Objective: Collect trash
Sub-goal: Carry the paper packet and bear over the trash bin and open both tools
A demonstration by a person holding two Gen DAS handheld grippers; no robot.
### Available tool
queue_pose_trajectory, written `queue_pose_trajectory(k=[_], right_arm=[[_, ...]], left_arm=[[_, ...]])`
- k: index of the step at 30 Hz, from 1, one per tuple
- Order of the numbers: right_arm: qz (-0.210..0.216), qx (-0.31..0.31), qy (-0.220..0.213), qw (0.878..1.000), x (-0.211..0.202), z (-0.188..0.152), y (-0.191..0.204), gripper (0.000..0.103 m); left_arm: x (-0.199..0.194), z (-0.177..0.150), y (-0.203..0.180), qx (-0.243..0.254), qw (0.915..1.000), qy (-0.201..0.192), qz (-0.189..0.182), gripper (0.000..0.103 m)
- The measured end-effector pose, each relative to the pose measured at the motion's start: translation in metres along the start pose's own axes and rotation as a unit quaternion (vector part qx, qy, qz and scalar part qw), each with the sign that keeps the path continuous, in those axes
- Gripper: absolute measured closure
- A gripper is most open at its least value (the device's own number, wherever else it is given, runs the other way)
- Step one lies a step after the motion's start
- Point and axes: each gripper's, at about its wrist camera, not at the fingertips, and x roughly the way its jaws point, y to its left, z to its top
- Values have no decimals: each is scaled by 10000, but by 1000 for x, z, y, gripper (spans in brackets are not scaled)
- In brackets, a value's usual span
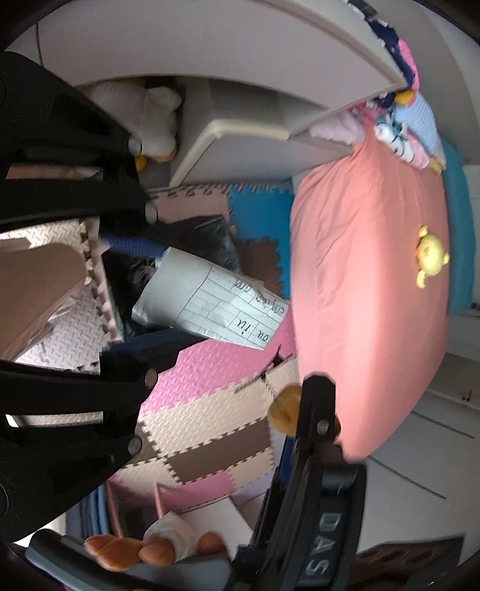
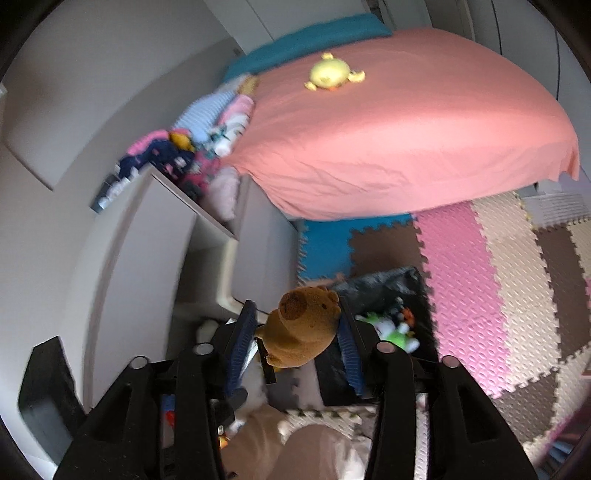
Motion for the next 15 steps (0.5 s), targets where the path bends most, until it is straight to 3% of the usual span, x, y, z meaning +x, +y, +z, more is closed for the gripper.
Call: queue_pose_trajectory(k=[1,2,4,15], right_arm=[[-180,-12,20,9998,3,1,-3,10],[-270,-11,-40,9996,4,1,-5,2],[-443,-23,-96,9990,6,2,-10,2],[-435,107,-157,9989,5,6,-16,2]], left_arm=[[2,-1,-1,23,9998,41,169,7],[0,-1,-1,31,9994,-60,338,6],[-4,-2,1,90,9985,-154,522,6],[-11,1,12,-56,9979,-233,600,6]])
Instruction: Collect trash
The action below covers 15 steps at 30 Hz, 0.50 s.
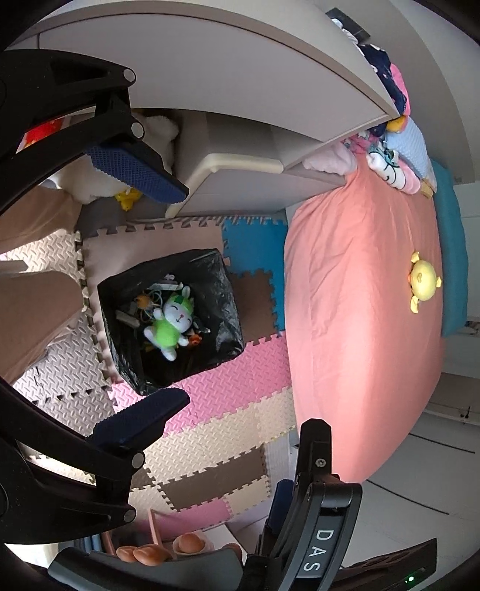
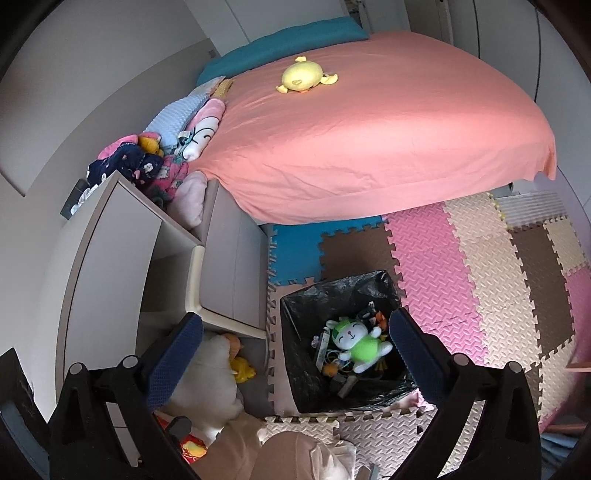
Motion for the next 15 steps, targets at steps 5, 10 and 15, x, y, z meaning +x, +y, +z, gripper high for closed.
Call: queue_pose_trajectory(k=[5,10,15], right_arm=[[7,-52,14,10000,1,1,8,2],[30,-150,6,9999,-1,3,22,2],[93,-327,-27,9994,-2,6,48,2]], left_arm=[[0,-1,7,-101,9999,-11,-55,6],[-5,-1,15,-96,9999,-67,-41,6],[-18,1,33,-246,9996,-171,11,6]])
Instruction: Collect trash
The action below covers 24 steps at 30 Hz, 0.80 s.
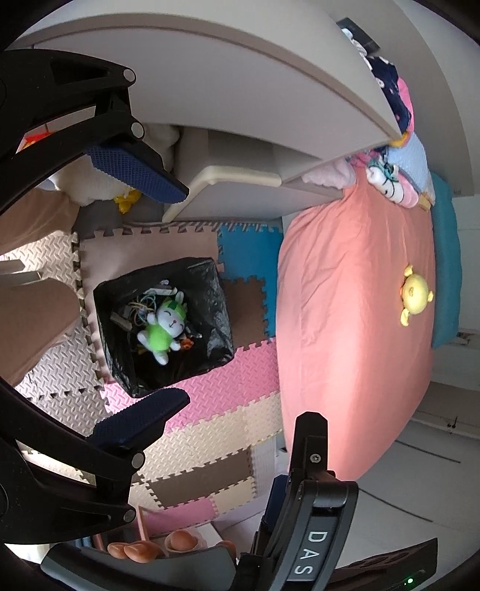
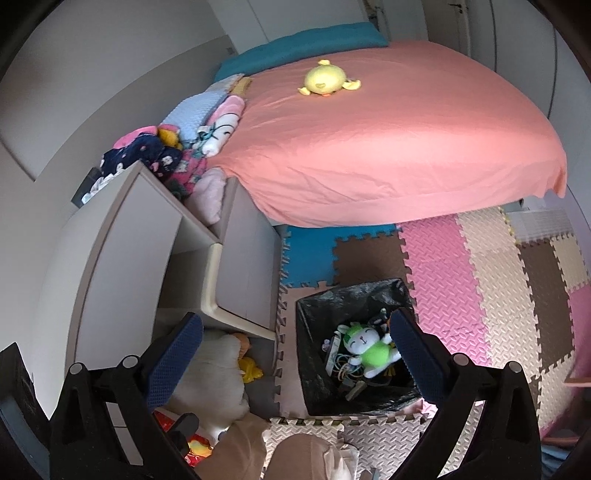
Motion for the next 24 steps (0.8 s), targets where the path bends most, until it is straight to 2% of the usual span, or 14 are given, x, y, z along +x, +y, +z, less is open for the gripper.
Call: queue_pose_trajectory(k=[6,14,18,24], right_arm=[[165,-333,-73,9993,-3,7,48,2],[638,-979,-180,9930,-10,10,142,2],[919,-1404,-177,9857,-12,5,199,2],[1285,-1935,-124,9726,-12,-12,276,2]], left_arm=[[-26,6,35,-176,9993,-199,256,6],[-76,-1,103,-610,9945,-489,697,6],[-102,-10,141,-905,9890,-624,985,6],[-137,-39,206,-1448,9763,-733,1435,6]])
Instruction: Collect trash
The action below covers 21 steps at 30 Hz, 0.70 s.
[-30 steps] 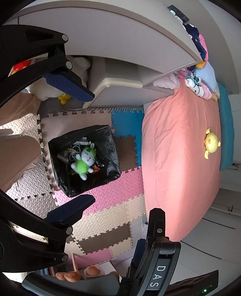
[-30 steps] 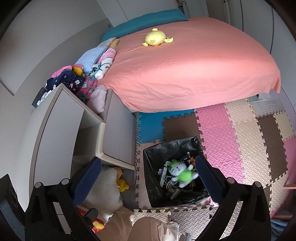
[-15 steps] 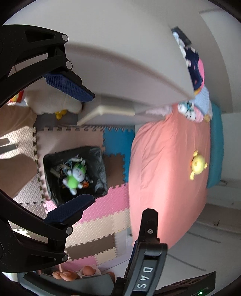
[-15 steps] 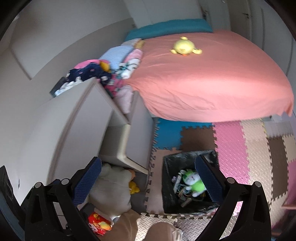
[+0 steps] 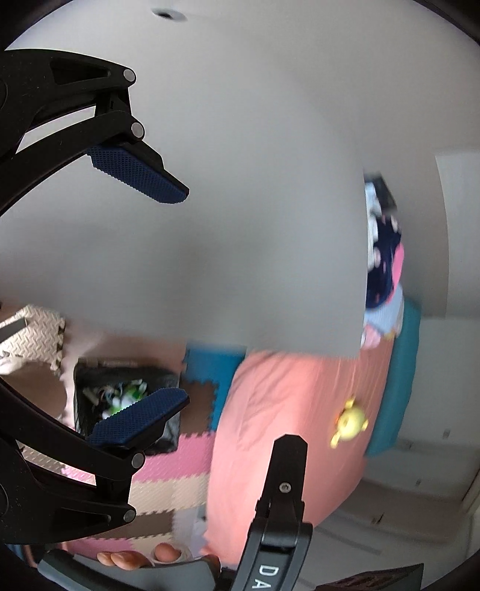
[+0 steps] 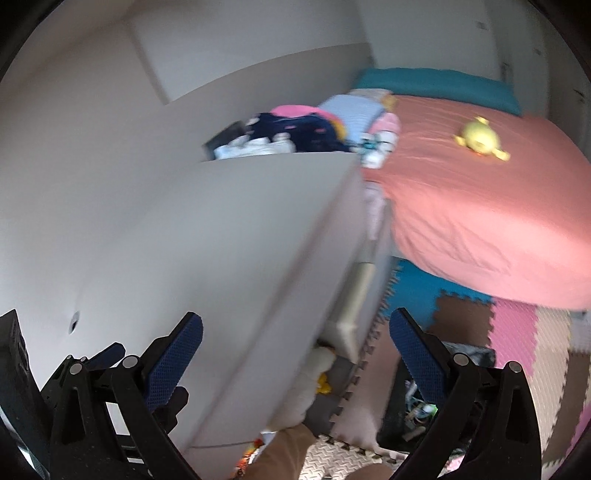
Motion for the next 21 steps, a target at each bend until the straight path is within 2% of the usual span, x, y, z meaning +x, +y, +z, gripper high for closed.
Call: queue_pose_trajectory(k=[4,10,21], right_arm=[[281,-382,117,9988,18,1,55,2],[613,-875,320,9938,45,-12,128,2],[833,-1627,624,9812,74,-66,229,2]], left_arm=[[-9,-11,46,-376,9989,-9,282,6],[-21,-38,117,-1015,9923,43,704,6],[-46,-90,228,-1930,9703,140,1454,6]])
